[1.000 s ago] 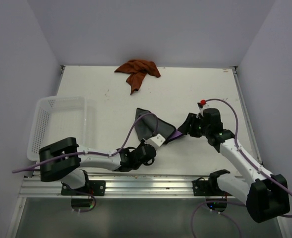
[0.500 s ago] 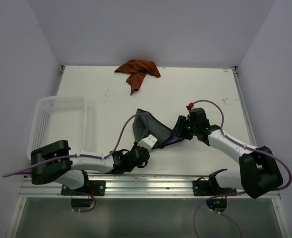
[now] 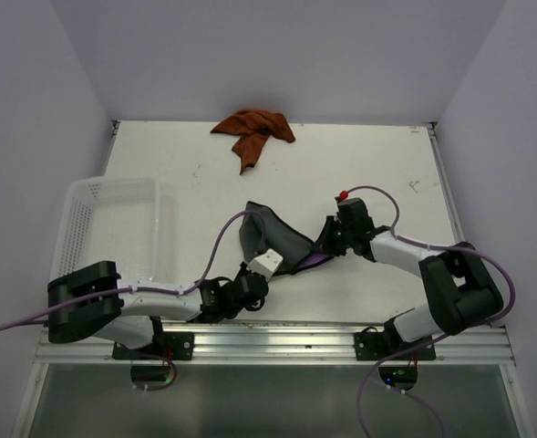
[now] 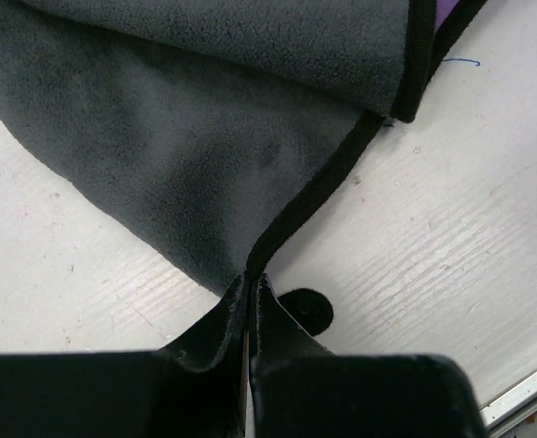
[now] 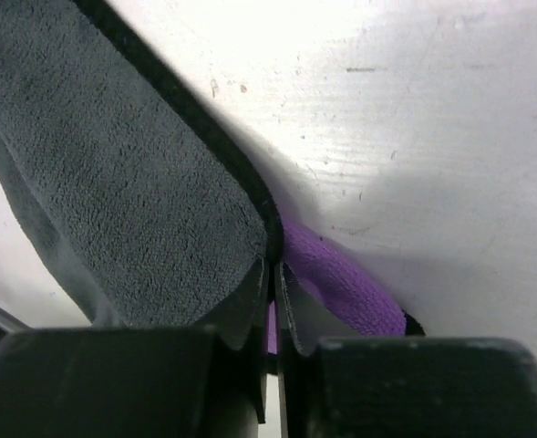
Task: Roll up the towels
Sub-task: Flatten the towel
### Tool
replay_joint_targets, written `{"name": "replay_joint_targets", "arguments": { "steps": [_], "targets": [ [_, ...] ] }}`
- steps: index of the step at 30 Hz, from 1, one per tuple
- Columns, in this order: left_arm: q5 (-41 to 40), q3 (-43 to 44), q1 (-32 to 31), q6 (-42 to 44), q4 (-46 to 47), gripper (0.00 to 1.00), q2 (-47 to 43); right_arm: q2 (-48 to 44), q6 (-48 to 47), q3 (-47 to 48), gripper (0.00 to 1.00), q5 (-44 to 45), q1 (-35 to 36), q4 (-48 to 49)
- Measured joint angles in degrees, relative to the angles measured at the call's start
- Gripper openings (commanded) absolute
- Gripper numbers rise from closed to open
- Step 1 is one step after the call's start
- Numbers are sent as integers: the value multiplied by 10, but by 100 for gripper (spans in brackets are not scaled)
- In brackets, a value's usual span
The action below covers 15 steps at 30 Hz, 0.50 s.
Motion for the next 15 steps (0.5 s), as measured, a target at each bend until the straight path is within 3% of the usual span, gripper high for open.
{"name": "replay_joint_targets", "arguments": {
  "steps": [8, 15],
  "targets": [
    [-9, -4, 0, -27, -19, 0, -25, 8, -24, 108, 0, 39, 0, -52],
    [-13, -14, 0, -43, -36, 0, -56, 69, -57, 240, 0, 68, -7, -79]
  ]
}}
